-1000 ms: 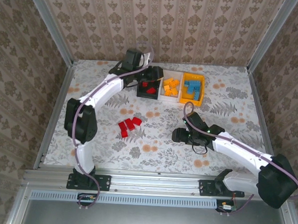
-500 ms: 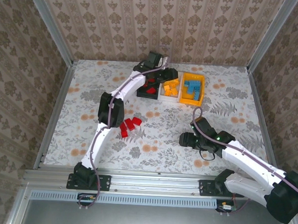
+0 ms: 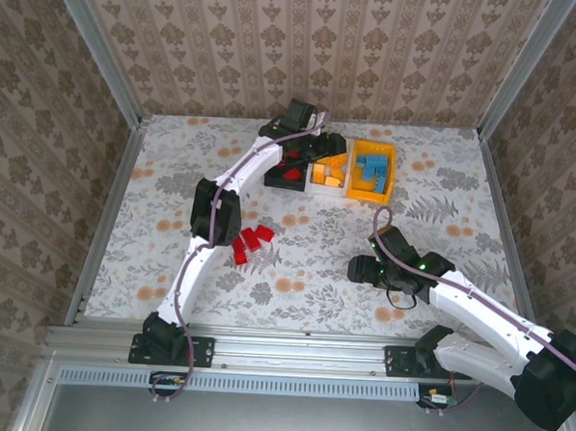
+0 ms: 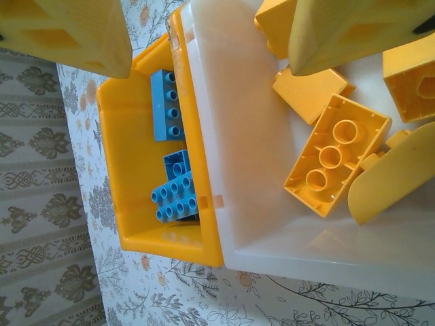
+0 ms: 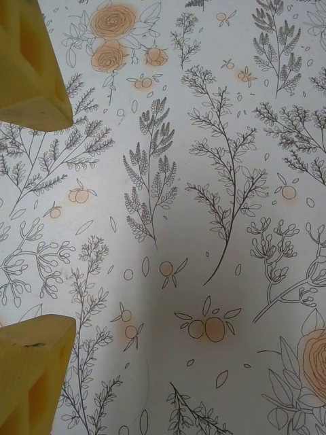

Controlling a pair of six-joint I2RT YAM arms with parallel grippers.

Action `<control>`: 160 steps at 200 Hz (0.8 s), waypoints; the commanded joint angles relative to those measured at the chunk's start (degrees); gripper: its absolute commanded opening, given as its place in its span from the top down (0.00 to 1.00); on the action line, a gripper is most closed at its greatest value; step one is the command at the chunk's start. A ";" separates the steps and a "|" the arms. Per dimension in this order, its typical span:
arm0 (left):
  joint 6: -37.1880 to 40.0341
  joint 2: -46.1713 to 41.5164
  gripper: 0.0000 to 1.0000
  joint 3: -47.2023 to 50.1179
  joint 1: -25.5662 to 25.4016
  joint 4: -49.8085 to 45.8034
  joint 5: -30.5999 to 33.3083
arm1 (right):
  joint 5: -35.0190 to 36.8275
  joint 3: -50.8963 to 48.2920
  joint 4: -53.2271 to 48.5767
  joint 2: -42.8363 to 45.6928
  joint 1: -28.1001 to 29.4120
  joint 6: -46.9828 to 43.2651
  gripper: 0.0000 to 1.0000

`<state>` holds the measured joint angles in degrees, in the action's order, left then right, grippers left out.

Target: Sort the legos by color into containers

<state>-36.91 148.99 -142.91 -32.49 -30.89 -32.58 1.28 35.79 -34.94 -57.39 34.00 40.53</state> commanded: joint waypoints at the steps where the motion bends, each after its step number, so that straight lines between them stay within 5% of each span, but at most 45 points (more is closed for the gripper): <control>1: 0.97 -3.25 0.36 0.52 0.41 -0.31 0.06 | 0.29 -0.63 -0.79 0.25 -0.25 0.15 0.27; 87: 2.96 -11.88 0.33 6.50 0.06 2.38 -0.38 | -1.45 0.79 -1.32 0.61 -0.25 0.43 0.26; 160: 7.93 -35.18 0.30 31.09 1.21 5.95 1.73 | -4.84 9.29 -2.92 -0.54 -1.30 -2.81 0.26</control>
<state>-32.99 122.41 -118.56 -32.42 -26.50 -32.12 -1.13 40.91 -36.49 -57.60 33.23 39.77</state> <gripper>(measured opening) 0.694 0.738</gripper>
